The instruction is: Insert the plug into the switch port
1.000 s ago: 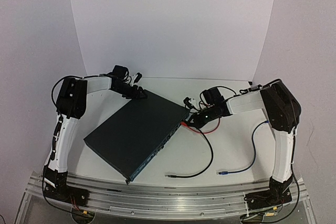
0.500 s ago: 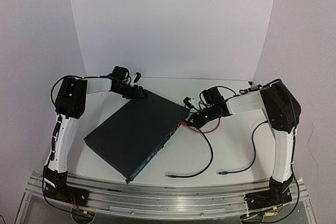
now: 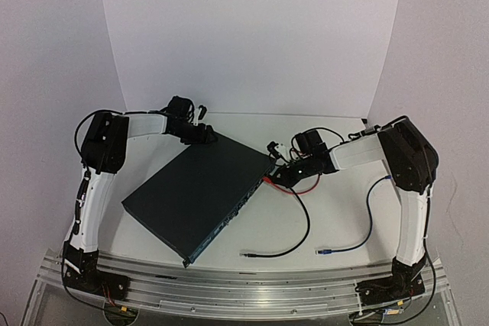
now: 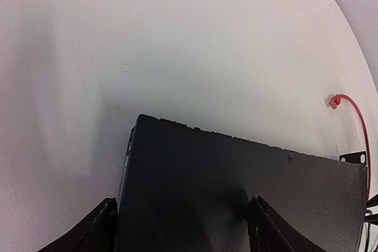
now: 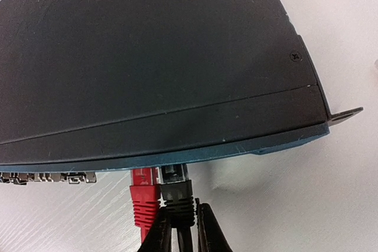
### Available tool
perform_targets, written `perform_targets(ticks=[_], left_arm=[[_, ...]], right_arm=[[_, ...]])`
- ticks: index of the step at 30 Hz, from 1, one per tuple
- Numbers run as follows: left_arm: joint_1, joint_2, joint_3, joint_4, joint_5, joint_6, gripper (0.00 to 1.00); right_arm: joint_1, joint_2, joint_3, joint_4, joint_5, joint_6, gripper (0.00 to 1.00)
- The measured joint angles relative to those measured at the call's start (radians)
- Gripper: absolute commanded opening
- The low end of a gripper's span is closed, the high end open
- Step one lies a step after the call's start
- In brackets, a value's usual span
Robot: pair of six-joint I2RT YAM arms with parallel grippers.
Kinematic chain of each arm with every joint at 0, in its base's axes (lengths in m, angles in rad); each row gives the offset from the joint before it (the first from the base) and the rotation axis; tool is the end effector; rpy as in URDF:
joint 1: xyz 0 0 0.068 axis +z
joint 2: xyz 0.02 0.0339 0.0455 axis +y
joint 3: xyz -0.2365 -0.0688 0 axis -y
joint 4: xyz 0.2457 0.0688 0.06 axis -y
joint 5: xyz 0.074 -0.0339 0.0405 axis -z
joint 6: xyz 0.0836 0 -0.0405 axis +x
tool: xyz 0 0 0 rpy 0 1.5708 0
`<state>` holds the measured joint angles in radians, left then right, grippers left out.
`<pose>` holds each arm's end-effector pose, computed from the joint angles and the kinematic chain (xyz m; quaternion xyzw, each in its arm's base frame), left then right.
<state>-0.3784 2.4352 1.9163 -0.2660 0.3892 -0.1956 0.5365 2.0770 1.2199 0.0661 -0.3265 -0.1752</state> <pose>0.4995 -0.2327 0.0903 0.1565 0.8958 -0.2777 0.3098 0.3718 0.2523 0.0650 -0.3759 0.8340 0.2153 0.3419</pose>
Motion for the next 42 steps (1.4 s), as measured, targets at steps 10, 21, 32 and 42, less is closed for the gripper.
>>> perform_targets(ticks=[10, 21, 32, 42], left_arm=[[-0.014, -0.002, 0.002, 0.001, -0.041, -0.016, 0.8], [-0.021, -0.002, 0.016, -0.022, -0.061, -0.018, 0.86], [-0.049, -0.007, 0.021, -0.039, -0.092, -0.011, 0.97], [-0.054, -0.015, 0.02, -0.045, -0.117, -0.018, 1.0]], right_arm=[[0.003, -0.005, -0.01, 0.016, 0.03, -0.017, 0.25], [0.003, -0.019, -0.031, 0.042, 0.066, -0.041, 0.4], [0.013, -0.096, -0.055, 0.007, 0.057, -0.056, 0.49], [0.053, -0.143, -0.069, -0.049, 0.025, -0.047, 0.67]])
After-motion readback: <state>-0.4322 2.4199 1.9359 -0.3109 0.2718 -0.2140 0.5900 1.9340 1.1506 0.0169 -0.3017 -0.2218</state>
